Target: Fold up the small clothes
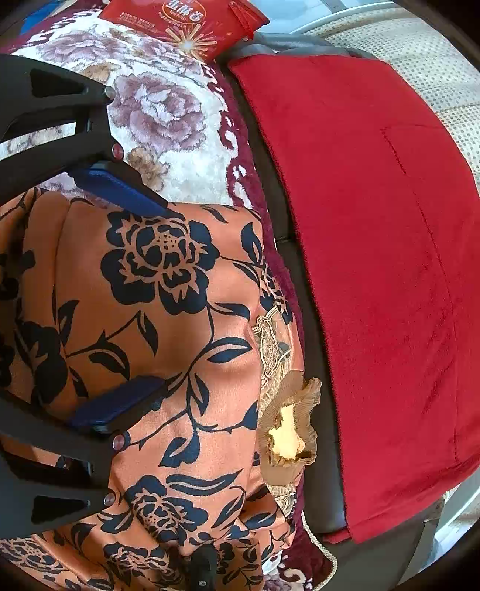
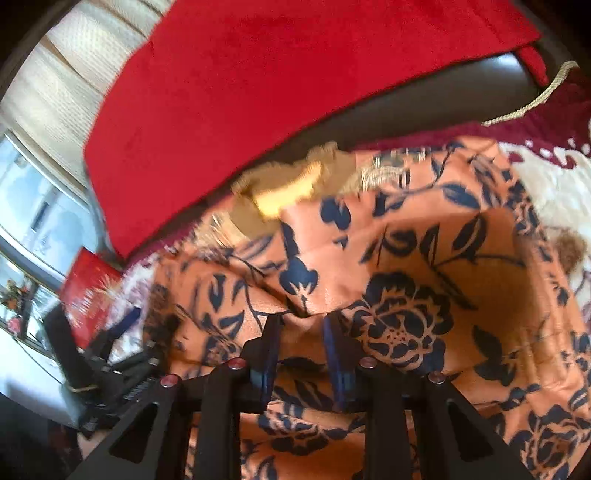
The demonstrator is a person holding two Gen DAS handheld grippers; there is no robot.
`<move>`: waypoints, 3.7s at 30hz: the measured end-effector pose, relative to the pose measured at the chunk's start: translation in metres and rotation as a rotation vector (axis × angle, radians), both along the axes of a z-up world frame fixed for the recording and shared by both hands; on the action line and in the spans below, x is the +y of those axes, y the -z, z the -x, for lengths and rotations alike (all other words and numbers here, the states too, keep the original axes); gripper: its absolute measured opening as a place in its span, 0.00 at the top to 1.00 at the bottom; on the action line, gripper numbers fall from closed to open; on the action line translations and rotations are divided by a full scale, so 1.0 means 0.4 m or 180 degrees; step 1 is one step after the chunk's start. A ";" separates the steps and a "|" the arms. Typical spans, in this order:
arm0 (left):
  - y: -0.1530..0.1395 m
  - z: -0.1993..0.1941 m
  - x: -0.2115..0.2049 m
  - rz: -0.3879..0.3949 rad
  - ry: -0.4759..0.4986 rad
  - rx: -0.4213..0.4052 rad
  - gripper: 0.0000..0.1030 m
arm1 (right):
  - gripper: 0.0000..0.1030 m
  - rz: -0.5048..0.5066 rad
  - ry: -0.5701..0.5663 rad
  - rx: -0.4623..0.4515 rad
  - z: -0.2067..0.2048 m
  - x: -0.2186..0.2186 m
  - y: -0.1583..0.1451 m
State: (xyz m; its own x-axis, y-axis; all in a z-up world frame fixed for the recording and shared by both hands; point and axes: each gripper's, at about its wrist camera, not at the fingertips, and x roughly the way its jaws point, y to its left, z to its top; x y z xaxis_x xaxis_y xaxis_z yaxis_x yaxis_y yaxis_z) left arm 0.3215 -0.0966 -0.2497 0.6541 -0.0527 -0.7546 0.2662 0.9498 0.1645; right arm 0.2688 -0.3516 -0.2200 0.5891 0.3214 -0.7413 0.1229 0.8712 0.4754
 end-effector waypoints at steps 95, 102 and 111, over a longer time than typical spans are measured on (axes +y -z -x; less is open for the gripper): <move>0.177 0.570 0.415 0.1429 -0.0165 0.1455 0.57 | 0.66 -0.0422 0.0903 0.0971 0.721 -0.095 0.138; 0.133 0.558 0.394 0.1675 0.0126 0.1384 0.95 | 0.87 -0.0807 0.0869 0.0726 0.788 -0.162 0.110; -0.157 0.471 0.422 0.2597 0.0620 0.0987 0.95 | 0.87 -0.1546 0.0647 -0.0315 0.780 -0.244 -0.095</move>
State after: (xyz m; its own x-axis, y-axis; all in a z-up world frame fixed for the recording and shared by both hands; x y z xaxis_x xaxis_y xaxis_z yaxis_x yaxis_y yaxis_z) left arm 0.1332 0.0722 -0.1868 0.3503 -0.7393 -0.5751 0.3551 0.6730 -0.6489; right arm -0.0431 -0.4492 -0.1820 0.7347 0.4859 -0.4734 0.2004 0.5113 0.8357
